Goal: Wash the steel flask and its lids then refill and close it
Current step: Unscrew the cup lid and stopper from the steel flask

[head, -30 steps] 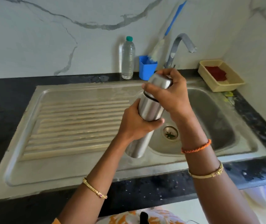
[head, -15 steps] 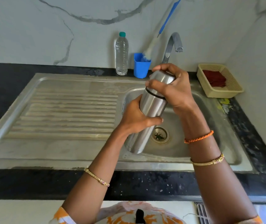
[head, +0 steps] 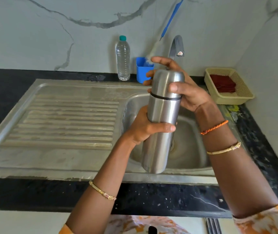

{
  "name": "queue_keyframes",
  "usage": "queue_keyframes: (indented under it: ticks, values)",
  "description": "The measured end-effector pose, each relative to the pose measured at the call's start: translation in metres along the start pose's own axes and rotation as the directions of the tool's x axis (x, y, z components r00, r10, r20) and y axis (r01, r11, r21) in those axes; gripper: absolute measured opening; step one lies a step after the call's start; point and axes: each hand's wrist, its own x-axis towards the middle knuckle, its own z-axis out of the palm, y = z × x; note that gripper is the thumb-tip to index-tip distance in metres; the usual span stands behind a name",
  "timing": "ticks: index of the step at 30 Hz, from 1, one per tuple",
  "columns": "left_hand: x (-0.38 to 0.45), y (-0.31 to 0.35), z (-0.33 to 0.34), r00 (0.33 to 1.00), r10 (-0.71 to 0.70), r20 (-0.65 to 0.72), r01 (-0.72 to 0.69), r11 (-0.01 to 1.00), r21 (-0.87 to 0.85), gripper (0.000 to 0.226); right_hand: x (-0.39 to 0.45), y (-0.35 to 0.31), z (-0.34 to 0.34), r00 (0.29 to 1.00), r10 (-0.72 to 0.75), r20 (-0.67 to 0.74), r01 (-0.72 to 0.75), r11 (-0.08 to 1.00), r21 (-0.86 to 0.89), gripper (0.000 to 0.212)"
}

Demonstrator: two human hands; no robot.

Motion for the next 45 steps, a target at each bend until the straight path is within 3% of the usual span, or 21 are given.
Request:
queue_keyframes:
  ticks: [2,5,7,10,12,14,16,18,20,21,23,25,27,30,32,34,36,40,42,45]
  values:
    - [0.003,0.0,0.0,0.999,-0.004,-0.051,0.005,1.0,0.012,0.044,-0.008,0.002,-0.011,0.991,0.015,-0.131,-0.015,1.0,-0.003,0.086]
    - [0.006,-0.002,-0.005,0.985,-0.029,-0.172,0.039,0.998,0.052,0.05,-0.024,0.001,-0.02,0.909,-0.047,-0.414,0.037,0.999,-0.031,0.054]
    - [0.009,0.0,-0.01,0.976,-0.029,-0.215,0.059,0.989,0.134,0.047,-0.032,-0.003,-0.007,0.881,-0.079,-0.467,0.044,0.995,-0.086,0.035]
    - [0.015,0.004,-0.021,0.966,-0.025,-0.259,0.089,0.968,0.236,0.047,-0.025,-0.009,0.035,0.868,-0.086,-0.49,-0.033,0.973,-0.23,0.045]
    - [0.018,0.006,-0.028,0.972,-0.011,-0.237,0.073,0.964,0.256,0.05,-0.01,-0.006,0.054,0.815,-0.106,-0.57,-0.095,0.945,-0.312,0.059]
    - [0.018,0.008,-0.039,0.981,-0.018,-0.193,0.07,0.962,0.265,0.049,0.007,-0.004,0.054,0.776,-0.127,-0.617,-0.092,0.946,-0.31,0.057]
    - [0.017,0.01,-0.047,0.99,-0.039,-0.136,0.071,0.969,0.237,0.047,0.019,-0.001,0.037,0.848,-0.06,-0.527,-0.029,0.987,-0.158,0.058]
    - [0.014,0.011,-0.053,0.995,-0.063,-0.076,0.077,0.977,0.199,0.05,0.023,0.004,0.02,0.968,-0.022,-0.251,0.026,1.0,0.012,0.072]
    - [0.012,0.01,-0.057,0.996,-0.084,-0.018,0.086,0.978,0.191,0.052,0.027,0.015,0.004,1.0,0.003,-0.004,-0.003,0.997,0.073,0.089]
    - [0.011,0.007,-0.06,0.996,-0.088,-0.012,0.089,0.98,0.18,0.052,0.028,0.02,-0.002,0.999,0.019,0.033,-0.021,0.997,0.079,0.093]
    - [0.009,0.003,-0.065,0.995,-0.088,-0.038,0.092,0.987,0.133,0.053,0.03,0.032,-0.014,0.99,0.092,-0.104,-0.082,0.992,0.098,0.089]
    - [0.008,0.0,-0.072,0.994,-0.088,-0.069,0.094,0.991,0.097,0.054,0.03,0.04,-0.02,0.917,0.145,-0.373,-0.123,0.989,0.082,0.069]
    - [0.008,0.0,-0.079,0.992,-0.084,-0.092,0.094,0.989,0.111,0.049,0.03,0.039,-0.015,0.856,0.163,-0.49,-0.159,0.986,0.05,0.05]
    - [0.012,0.001,-0.087,0.989,-0.085,-0.121,0.104,0.982,0.159,0.041,0.037,0.02,0.018,0.872,0.129,-0.471,-0.197,0.976,-0.096,0.055]
    - [0.014,0.0,-0.09,0.987,-0.083,-0.14,0.108,0.978,0.18,0.04,0.048,0.012,0.04,0.887,0.065,-0.458,-0.218,0.932,-0.29,0.071]
    - [0.013,-0.002,-0.094,0.987,-0.09,-0.136,0.111,0.981,0.157,0.041,0.059,0.013,0.05,0.884,0.031,-0.467,-0.227,0.902,-0.368,0.084]
    - [0.01,-0.001,-0.099,0.991,-0.094,-0.1,0.105,0.987,0.118,0.044,0.066,0.014,0.05,0.894,0.032,-0.447,-0.171,0.946,-0.274,0.077]
    - [0.006,0.0,-0.104,0.996,-0.082,-0.024,0.084,0.994,0.068,0.047,0.069,0.02,0.033,0.988,0.025,-0.152,-0.012,0.996,0.088,0.086]
    - [0.006,-0.001,-0.105,0.996,-0.082,-0.017,0.083,0.995,0.061,0.049,0.072,0.025,0.03,0.996,-0.014,-0.092,0.026,0.991,0.131,0.093]
    - [0.008,-0.001,-0.108,0.997,-0.078,-0.007,0.078,0.995,0.066,0.05,0.076,0.032,0.031,0.992,-0.049,-0.113,0.066,0.986,0.155,0.087]
